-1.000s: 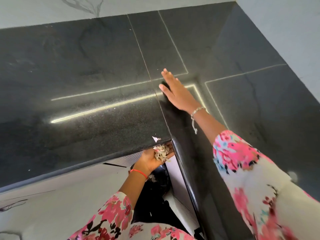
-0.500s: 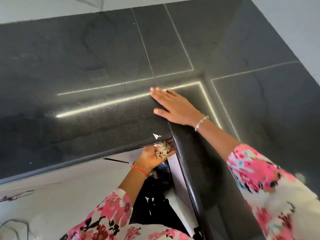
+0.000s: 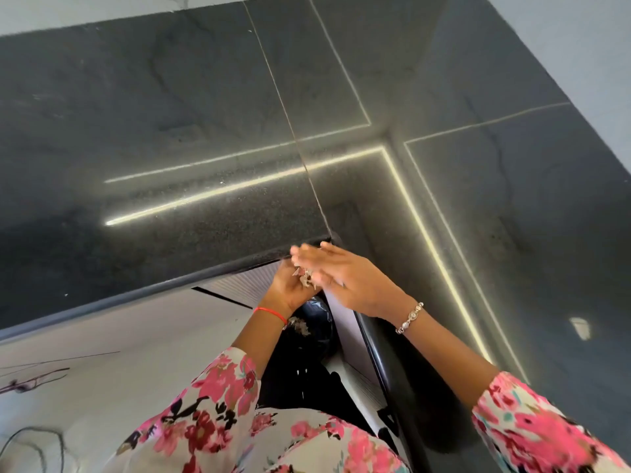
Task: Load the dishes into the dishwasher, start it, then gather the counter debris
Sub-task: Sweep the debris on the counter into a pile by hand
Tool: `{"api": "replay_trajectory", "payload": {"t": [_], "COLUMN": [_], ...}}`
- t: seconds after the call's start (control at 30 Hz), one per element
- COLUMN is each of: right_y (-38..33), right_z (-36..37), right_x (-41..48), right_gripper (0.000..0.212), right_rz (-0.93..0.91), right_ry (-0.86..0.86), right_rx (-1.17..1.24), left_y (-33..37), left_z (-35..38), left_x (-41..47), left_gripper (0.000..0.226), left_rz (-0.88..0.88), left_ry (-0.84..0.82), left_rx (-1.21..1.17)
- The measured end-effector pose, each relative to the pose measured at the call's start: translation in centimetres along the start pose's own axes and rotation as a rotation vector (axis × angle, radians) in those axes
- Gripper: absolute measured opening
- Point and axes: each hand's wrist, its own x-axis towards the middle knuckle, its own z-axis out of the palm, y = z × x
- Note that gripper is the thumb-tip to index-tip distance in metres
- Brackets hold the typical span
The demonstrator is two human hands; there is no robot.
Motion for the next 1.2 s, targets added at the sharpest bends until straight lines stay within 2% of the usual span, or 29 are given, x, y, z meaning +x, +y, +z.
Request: {"api": "replay_trajectory", "payload": {"t": [0.07,0.13,0.33,0.47,0.57,0.7,0.83,0.93,1.1,1.17,1.2], "right_y": [-1.0,-2.4,-5.7,-6.9,-6.2,-1.6,4.8,10.9,20.3,23.2,24.7], "right_z": [-0.2,0.3,6.0,12.7,17.9,25.3,33.0,39.3,47.6,49.6,50.6], "right_x": [0.1,0.1,-0.9,-2.3,-3.0,-2.9,-3.1,-3.3,-3.6,-3.4,-3.4], "right_gripper": [0.038,0.034,0.028,0.025,0.026,0.028,0.037,0.043,0.044,0.045,0.045], "right_rz": [0.201,0.361,0.576,0.683,0.842,1.139,1.247,1.261,1.28,1.296,1.306], "right_ry": [0.204,0.431,0.981,1.206,1.337,1.389,1.355,1.321,1.303,1.27,1.242], "right_rx": [0.391,0.624,0.889,0.957,1.149,1.487,1.626,1.641,1.601,1.56,1.526], "left_y": [0.0,-0.1,-0.1,0.3,0.4,-0.6,-1.9,-3.6,-6.2,-7.1,-7.6], "left_z": [0.8,1.1,-2.3,-7.3,-11.6,-17.8,-24.0,-28.9,-36.3,-38.6,-39.5], "left_x": [-0.8,-1.4,-1.7,-1.8,-0.3,3.8,9.8,15.7,24.7,27.7,28.9], "left_gripper": [0.033,0.037,0.037,0.032,0.032,0.054,0.034,0.02,0.035,0.037,0.035], "left_rz": [-0.004,-0.005,-0.111,-0.213,-0.26,-0.262,-0.286,-0.25,-0.175,-0.159,-0.153], "left_ry": [-0.119,-0.162,-0.1,-0.013,0.108,0.17,0.2,0.181,0.243,0.284,0.292], "left_rx": [0.027,0.064,0.135,0.152,0.187,0.294,0.344,0.345,0.4,0.535,0.686]}}
